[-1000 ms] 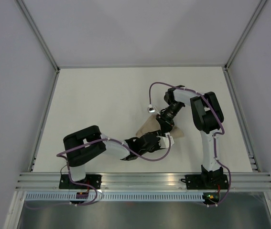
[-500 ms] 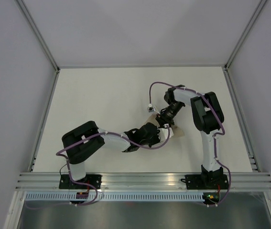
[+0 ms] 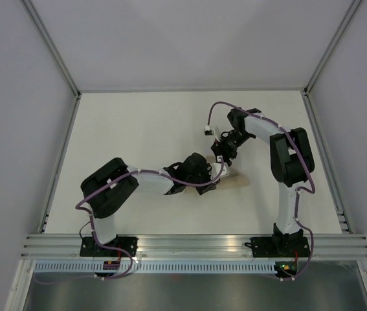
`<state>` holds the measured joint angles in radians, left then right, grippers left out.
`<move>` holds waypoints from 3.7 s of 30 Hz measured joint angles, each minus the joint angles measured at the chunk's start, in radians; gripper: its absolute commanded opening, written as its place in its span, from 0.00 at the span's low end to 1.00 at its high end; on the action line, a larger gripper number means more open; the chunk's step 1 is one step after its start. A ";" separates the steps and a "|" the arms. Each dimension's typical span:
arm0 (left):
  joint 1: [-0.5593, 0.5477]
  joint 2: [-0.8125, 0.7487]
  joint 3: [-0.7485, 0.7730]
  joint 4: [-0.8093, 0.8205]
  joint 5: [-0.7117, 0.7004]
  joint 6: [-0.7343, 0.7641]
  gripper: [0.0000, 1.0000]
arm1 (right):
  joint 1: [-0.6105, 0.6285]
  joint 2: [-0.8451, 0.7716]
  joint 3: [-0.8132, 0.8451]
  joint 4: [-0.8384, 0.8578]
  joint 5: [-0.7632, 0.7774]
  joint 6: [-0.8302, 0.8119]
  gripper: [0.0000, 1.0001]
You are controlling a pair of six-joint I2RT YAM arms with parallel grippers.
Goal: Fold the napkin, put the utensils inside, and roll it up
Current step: Roll the napkin at the center of the board.
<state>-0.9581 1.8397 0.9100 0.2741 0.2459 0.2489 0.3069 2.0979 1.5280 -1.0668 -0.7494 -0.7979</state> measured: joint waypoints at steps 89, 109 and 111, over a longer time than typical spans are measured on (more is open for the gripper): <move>0.431 -0.107 0.265 -0.520 0.348 -0.403 0.47 | 0.217 -0.440 -0.542 0.562 0.293 -0.058 0.24; 0.071 -0.600 -0.292 0.068 -0.153 -0.276 0.51 | 0.097 0.017 0.005 -0.011 0.042 -0.122 0.25; 0.009 -0.550 -0.283 0.088 -0.219 -0.203 0.51 | 0.096 0.040 0.028 -0.035 0.033 -0.119 0.25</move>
<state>-0.9493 1.2896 0.6266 0.3618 0.0273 0.0463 0.4030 2.1384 1.5562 -1.1015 -0.7162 -0.9173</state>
